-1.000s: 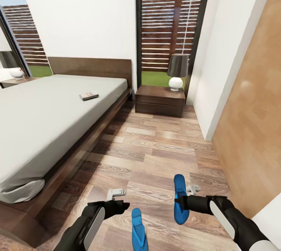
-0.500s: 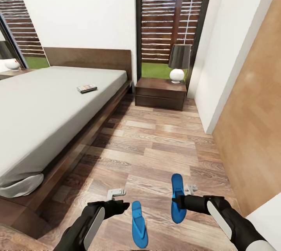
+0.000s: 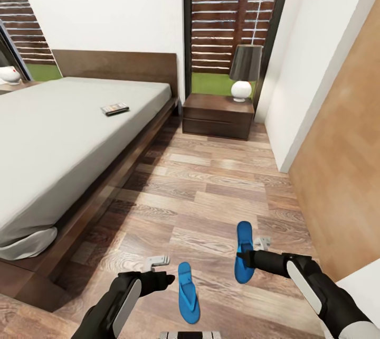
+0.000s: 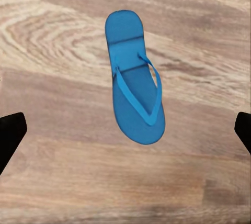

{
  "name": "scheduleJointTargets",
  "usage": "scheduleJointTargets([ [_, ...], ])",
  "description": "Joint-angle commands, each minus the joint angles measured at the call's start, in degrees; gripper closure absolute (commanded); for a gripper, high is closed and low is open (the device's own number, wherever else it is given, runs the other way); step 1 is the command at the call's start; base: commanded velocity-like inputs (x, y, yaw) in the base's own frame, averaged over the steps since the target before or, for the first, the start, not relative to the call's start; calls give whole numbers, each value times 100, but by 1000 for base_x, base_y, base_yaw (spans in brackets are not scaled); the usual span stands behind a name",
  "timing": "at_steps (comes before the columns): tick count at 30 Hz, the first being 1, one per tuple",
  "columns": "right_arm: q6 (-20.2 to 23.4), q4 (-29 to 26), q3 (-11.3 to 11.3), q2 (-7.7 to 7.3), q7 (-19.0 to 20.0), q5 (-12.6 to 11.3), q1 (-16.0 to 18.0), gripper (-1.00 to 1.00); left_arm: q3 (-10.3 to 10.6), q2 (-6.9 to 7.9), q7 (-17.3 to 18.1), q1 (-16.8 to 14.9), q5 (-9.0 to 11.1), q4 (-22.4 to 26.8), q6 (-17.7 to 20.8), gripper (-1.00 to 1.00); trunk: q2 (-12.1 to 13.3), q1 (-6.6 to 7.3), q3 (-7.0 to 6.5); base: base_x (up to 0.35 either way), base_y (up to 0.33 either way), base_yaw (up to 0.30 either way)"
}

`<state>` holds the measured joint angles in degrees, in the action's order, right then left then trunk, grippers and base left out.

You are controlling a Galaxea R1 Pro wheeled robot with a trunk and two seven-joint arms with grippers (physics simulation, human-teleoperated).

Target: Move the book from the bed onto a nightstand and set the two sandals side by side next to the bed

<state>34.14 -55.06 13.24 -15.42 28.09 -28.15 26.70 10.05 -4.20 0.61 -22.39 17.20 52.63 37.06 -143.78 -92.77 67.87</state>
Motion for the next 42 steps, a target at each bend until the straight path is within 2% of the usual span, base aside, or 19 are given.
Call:
scheduleJointTargets([
  [1,37,-85,-19,-21,9,-25,2,100,-3,7,7,-2,3,8,28,-100,-4,-1,28,0,0,0],
  [13,31,-189,-126,-65,-6,-24,2,100,-3,59,-8,-2,-6,10,30,-100,-20,-32,294,0,0,0],
  [33,22,-190,-129,-66,-15,-24,2,100,-11,59,2,-2,-1,24,-4,-100,-46,-84,737,0,0,0],
  [36,22,-190,-129,-65,-15,-24,2,100,-13,59,6,-2,2,216,6,-100,-50,-92,803,0,0,0],
  [39,22,-190,-129,-65,-15,-24,2,100,-12,58,3,-2,2,682,54,-100,-54,-99,870,0,0,0],
  [41,22,-192,-132,-65,-15,-24,2,100,-12,54,-2,-2,-2,939,165,-100,-57,-105,914,0,0,0],
  [42,22,-191,-134,-66,-15,-24,2,100,-15,55,-5,-2,-3,1112,339,-100,-58,-107,936,0,0,0],
])
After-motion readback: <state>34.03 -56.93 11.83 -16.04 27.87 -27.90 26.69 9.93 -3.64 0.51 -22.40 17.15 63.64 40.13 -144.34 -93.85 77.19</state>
